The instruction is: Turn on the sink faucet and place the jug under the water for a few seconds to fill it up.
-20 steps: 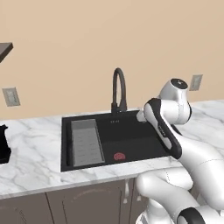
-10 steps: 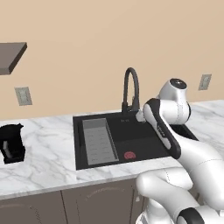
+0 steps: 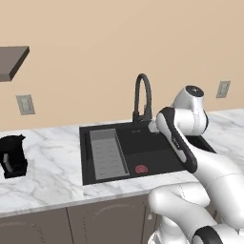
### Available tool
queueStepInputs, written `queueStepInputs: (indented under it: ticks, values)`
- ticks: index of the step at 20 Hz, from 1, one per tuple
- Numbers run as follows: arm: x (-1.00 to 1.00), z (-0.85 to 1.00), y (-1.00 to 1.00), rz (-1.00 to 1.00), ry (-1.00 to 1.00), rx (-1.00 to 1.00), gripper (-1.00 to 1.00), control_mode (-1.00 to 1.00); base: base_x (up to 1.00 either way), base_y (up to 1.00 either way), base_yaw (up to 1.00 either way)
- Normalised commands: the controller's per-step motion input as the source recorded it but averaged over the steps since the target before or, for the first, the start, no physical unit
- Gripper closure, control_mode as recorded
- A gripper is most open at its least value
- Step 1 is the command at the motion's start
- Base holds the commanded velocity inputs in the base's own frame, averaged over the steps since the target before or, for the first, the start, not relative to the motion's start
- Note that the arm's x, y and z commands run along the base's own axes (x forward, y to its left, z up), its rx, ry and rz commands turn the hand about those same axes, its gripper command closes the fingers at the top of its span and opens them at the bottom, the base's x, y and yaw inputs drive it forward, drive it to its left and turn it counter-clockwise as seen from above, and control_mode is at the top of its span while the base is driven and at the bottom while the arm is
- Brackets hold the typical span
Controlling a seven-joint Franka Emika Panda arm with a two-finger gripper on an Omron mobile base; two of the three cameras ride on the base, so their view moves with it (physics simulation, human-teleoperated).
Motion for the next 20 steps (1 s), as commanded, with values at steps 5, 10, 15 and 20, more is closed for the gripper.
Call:
queueStepInputs:
  ticks: [5, 10, 15, 20]
  values:
    - [0.0, 0.0, 0.0, 0.0, 0.0, 0.0, -1.0, 1.0, 0.0, 0.0, 0.0]
    - [0.0, 0.0, 0.0, 0.0, 0.0, 0.0, -1.0, 1.0, 0.0, 0.0, 0.0]
    - [0.27, -0.5, -0.46, 0.16, -0.13, 0.03, -1.0, -1.0, 0.0, 0.0, 0.0]
    - [0.58, -0.62, -0.93, 0.46, -0.38, 0.14, -1.0, -1.0, 0.0, 0.0, 0.0]
